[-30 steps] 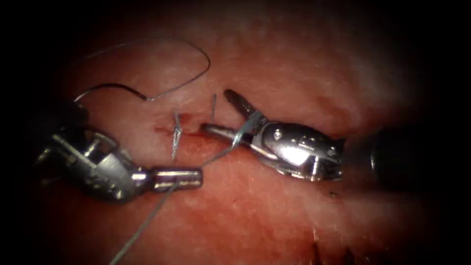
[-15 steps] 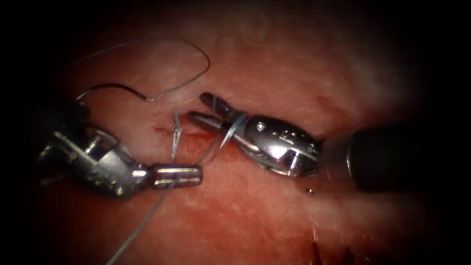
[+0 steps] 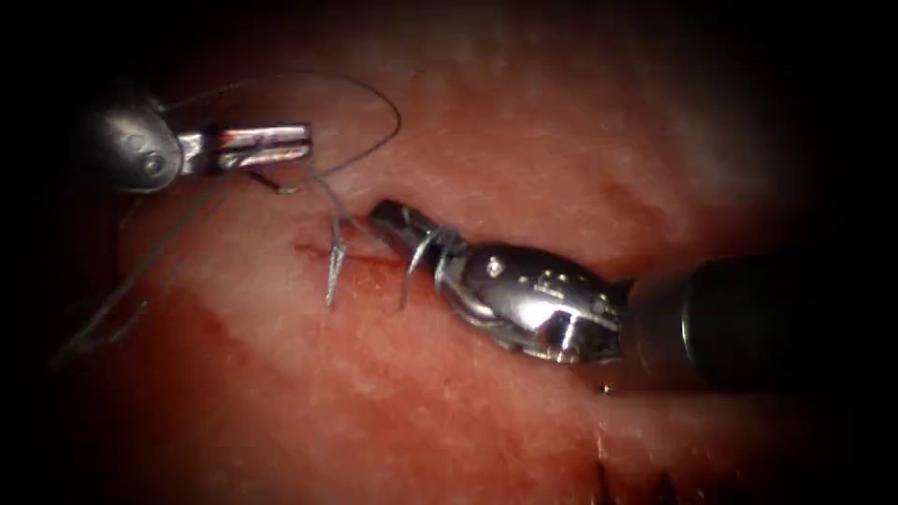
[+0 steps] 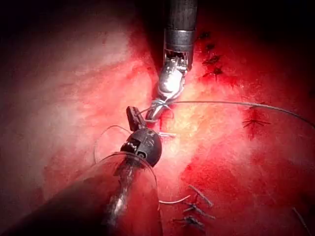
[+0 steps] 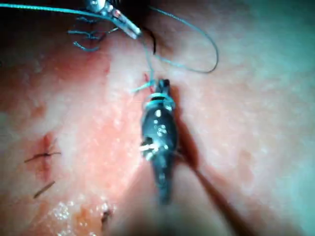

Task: Wound Closure

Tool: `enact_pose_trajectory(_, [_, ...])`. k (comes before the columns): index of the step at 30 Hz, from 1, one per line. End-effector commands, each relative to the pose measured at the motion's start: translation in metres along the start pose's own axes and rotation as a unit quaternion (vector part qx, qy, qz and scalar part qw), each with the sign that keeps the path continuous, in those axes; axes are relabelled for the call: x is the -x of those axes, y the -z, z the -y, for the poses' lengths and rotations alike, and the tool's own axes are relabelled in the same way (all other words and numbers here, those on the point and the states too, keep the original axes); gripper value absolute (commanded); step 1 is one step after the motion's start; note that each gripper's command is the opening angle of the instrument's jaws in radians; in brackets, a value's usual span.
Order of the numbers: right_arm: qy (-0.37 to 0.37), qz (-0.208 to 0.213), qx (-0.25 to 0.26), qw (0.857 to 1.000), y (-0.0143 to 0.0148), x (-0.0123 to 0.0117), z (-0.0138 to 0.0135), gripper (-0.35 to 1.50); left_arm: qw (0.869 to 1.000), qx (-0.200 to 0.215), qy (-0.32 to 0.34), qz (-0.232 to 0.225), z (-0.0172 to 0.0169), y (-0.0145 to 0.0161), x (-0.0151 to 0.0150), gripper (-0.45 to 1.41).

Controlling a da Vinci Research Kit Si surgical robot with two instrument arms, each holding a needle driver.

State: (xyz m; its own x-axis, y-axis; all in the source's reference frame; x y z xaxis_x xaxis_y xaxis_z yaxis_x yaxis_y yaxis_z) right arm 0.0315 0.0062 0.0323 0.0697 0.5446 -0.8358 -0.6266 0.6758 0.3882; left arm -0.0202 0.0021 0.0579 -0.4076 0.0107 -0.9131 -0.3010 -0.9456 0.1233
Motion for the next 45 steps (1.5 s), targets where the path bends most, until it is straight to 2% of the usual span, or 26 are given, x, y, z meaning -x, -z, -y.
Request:
enact_pose_trajectory(1, [-0.001, 0.002, 0.002, 1.0, 0.0, 0.001, 0.0012, -0.35, 1.0, -0.011, 0.001, -0.002, 0.0004, -0.0003, 0.0004, -0.45])
enact_pose_trajectory(6, [0.005, 0.009, 0.013, 1.0, 0.0002, 0.0021, 0.0018, -0.35, 0.999, -0.046, 0.01, 0.003, 0.006, -0.0018, 0.0018, -0.45])
enact_pose_trajectory(11, [0.01, 0.011, 0.014, 1.0, 0.0009, 0.0026, 0.003, -0.35, 0.998, -0.065, 0.007, 0.012, 0.0081, -0.0035, 0.0039, -0.45])
enact_pose_trajectory(20, [0.028, 0.023, 0.01, 0.999, 0.0042, 0.0025, 0.006, -0.35, 0.997, -0.081, 0.002, 0.013, 0.0101, -0.0061, 0.006, -0.45])
enact_pose_trajectory(33, [0.032, 0.026, 0.006, 0.999, 0.0059, 0.0024, 0.0078, -0.35, 0.996, -0.087, -0.001, 0.013, 0.0109, -0.0081, 0.0067, -0.45])
enact_pose_trajectory(45, [0.054, 0.019, -0.022, 0.998, 0.0071, 0.0032, 0.01, -0.35, 0.996, -0.09, -0.001, 0.015, 0.0128, -0.0093, 0.0076, -0.45])
